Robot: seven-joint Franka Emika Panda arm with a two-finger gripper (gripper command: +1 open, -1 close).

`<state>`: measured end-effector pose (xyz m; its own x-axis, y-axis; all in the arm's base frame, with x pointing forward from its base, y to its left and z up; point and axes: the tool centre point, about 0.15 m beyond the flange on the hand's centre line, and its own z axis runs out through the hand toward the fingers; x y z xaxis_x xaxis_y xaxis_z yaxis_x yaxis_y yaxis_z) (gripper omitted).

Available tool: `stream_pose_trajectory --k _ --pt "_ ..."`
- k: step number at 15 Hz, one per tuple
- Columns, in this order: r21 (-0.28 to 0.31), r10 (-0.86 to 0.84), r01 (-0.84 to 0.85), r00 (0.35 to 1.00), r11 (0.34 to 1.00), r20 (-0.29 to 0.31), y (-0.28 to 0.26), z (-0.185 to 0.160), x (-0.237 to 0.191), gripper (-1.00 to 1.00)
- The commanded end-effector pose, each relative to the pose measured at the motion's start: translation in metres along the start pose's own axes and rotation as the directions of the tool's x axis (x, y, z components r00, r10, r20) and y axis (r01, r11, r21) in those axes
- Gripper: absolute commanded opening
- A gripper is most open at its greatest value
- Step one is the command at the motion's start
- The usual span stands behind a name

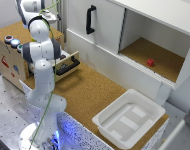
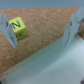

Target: Go towards the purple block and lift it

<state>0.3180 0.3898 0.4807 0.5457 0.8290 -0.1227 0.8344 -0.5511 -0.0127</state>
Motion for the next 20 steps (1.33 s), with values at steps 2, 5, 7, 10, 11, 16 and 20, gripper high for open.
stream_pose_trajectory --k 2,5,7,10,11,16,20 --pt "-0.017 0.031 -0.033 0.992 0.999 -0.120 0.045 0.048 -0.053 1.00" --pt "-0.072 -0.109 0.102 0.990 0.992 -0.093 0.066 0.064 -0.054 1.00" --pt "-0.094 -0.188 0.178 0.977 0.979 -0.105 0.075 0.070 -0.054 1.00" --pt "-0.123 -0.262 0.247 0.957 0.961 -0.127 0.093 0.081 -0.052 1.00" --pt "-0.121 -0.281 0.266 0.949 0.957 -0.143 0.100 0.087 -0.050 1.00" --pt "-0.116 -0.387 0.371 0.907 0.921 -0.166 0.113 0.115 -0.032 1.00" --pt "-0.112 -0.472 0.459 0.861 0.881 -0.189 0.108 0.133 -0.027 1.00"
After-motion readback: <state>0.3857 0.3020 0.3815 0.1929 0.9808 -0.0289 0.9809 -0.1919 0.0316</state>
